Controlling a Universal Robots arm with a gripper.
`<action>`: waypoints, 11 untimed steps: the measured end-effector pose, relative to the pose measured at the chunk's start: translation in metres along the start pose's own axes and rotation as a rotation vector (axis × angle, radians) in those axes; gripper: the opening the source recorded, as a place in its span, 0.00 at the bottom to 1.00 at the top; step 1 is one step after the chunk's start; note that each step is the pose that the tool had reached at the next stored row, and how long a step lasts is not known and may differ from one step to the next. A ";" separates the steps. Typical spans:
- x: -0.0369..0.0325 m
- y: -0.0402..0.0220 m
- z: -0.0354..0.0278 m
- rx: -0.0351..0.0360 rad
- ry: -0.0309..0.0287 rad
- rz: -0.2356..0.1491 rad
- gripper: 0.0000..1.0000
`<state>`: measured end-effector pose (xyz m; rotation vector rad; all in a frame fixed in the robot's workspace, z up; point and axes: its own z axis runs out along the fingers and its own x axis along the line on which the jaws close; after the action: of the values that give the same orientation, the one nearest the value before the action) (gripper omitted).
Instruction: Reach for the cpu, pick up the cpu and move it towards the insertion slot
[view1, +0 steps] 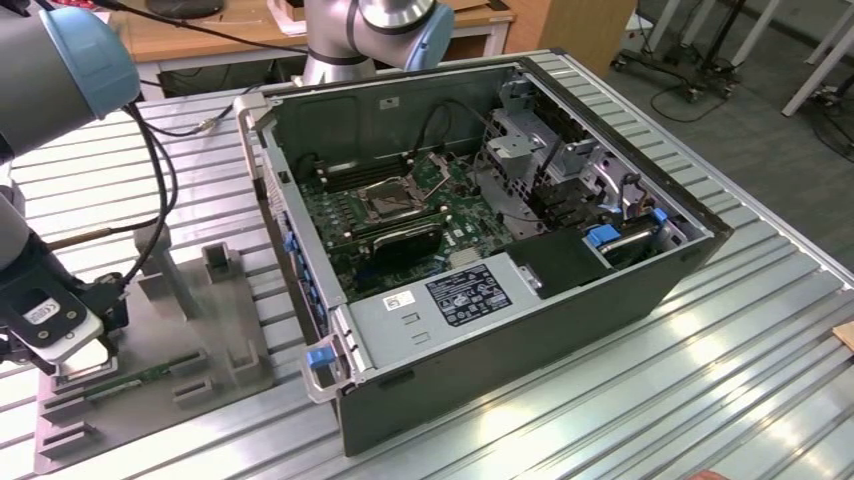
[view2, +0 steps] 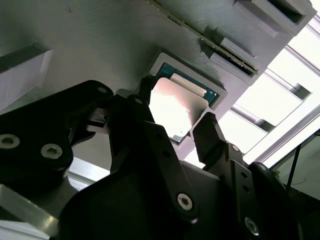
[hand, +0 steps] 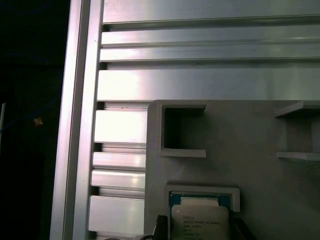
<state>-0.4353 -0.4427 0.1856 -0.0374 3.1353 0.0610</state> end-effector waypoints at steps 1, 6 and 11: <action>0.0000 0.0000 0.0000 0.0000 0.0000 0.000 0.59; 0.0000 0.0000 0.0000 0.0001 0.0001 0.000 0.53; -0.0001 0.0002 -0.0030 -0.0003 -0.0006 0.000 0.53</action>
<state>-0.4352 -0.4426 0.1886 -0.0374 3.1348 0.0615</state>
